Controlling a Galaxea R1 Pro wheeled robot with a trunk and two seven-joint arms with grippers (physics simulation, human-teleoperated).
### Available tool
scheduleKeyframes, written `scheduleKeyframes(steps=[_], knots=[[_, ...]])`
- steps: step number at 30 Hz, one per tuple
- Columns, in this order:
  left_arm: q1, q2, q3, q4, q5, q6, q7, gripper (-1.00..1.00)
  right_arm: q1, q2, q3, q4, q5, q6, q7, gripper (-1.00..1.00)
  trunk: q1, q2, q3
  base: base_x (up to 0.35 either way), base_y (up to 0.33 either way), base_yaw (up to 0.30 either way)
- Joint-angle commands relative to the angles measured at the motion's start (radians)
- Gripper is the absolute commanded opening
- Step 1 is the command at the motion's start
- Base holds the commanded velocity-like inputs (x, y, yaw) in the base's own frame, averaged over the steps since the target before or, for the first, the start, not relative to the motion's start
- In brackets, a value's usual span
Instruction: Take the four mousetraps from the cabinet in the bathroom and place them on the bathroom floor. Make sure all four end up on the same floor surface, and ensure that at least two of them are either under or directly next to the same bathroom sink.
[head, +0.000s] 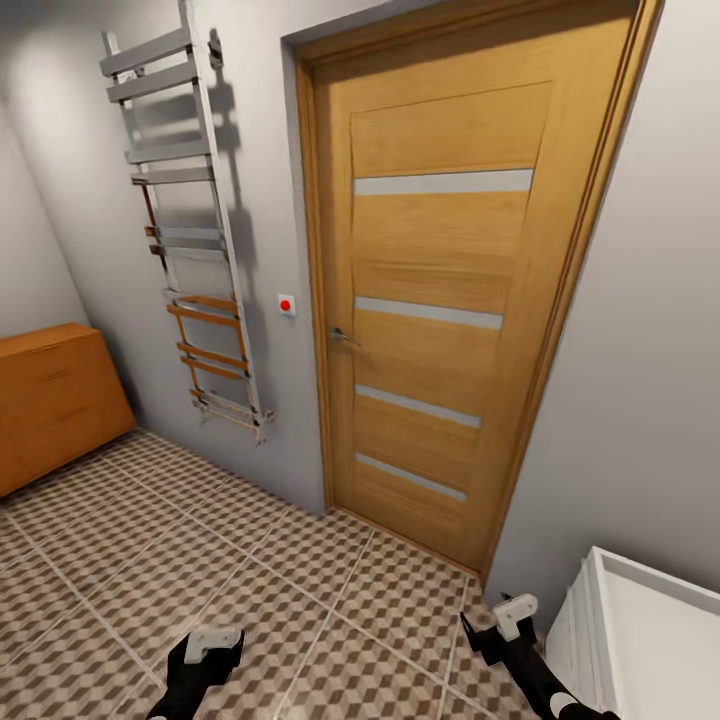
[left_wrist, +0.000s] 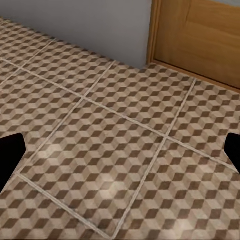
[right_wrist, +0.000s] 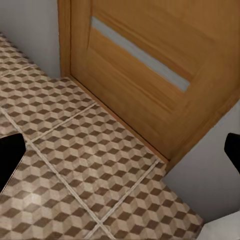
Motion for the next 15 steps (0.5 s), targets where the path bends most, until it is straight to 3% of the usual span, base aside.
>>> scheduleKeyframes(steps=[1, 15], knots=[[-0.002, -0.001, -0.008, 0.004, 0.01, -0.006, -0.003, 1.0, -0.001, 0.0, -0.004, 0.0, 0.005, -0.003, 0.003, 1.0, 0.001, -0.002, -0.002, 0.0, 0.0, 0.285], [-0.002, -0.001, -0.008, 0.004, 0.01, -0.006, -0.003, 1.0, -0.001, 0.0, -0.004, 0.0, 0.005, -0.003, 0.003, 1.0, 0.001, -0.002, -0.002, 0.0, 0.0, 0.285]])
